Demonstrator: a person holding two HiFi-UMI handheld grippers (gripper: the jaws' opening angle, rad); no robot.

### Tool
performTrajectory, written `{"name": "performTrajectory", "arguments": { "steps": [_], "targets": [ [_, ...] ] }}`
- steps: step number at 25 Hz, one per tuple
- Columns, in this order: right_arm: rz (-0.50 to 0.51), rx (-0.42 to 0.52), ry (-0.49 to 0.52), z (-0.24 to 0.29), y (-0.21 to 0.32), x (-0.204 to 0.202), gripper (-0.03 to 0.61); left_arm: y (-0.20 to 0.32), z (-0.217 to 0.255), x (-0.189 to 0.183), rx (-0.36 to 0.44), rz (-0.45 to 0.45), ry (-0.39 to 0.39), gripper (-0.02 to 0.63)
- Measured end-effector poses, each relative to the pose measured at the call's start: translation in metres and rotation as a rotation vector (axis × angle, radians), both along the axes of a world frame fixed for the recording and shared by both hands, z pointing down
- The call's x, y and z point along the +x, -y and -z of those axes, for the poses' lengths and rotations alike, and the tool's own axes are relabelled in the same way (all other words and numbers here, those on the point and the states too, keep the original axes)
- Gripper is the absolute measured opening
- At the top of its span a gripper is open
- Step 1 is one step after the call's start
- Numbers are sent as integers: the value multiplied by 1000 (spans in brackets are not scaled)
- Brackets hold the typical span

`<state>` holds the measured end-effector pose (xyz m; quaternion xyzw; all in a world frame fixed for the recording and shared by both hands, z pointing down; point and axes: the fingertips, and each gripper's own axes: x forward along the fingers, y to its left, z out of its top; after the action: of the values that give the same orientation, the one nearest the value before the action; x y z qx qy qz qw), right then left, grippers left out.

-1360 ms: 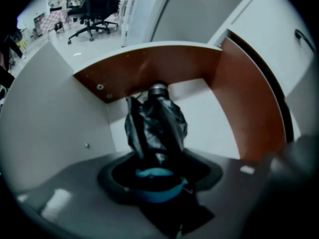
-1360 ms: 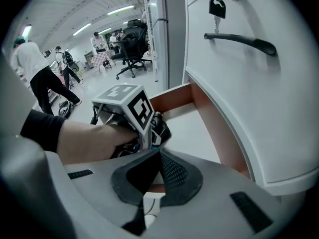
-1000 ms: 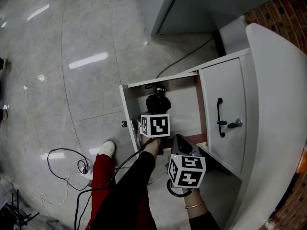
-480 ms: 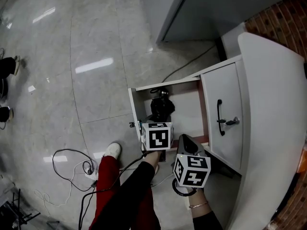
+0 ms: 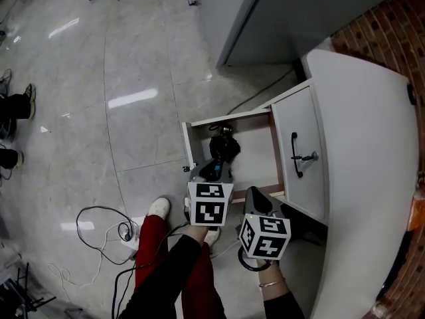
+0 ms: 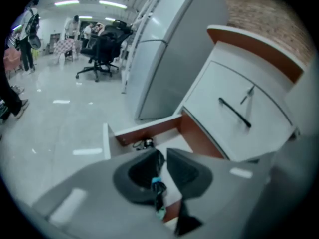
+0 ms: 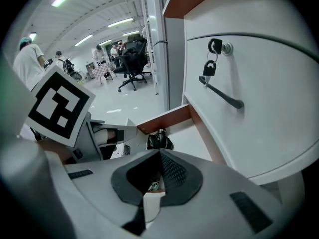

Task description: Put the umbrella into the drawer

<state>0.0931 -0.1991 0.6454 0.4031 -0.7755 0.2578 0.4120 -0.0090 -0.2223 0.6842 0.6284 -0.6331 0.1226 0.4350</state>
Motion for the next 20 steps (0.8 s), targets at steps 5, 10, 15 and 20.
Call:
{"name": "performTrajectory", "arguments": {
  "steps": [5, 10, 15, 20],
  "targets": [
    [-25, 7, 73, 22, -8, -8, 2, -16, 28, -8, 52, 19, -13, 14],
    [-43, 23, 132, 46, -13, -13, 2, -32, 57, -10, 103, -28, -42, 5],
    [-49, 42, 165, 70, -21, -11, 2, -44, 96, -11, 166, -75, -40, 3],
    [-106, 53, 236, 96, -29, -15, 2, -56, 134, -22, 217, -111, -12, 3]
  ]
}}
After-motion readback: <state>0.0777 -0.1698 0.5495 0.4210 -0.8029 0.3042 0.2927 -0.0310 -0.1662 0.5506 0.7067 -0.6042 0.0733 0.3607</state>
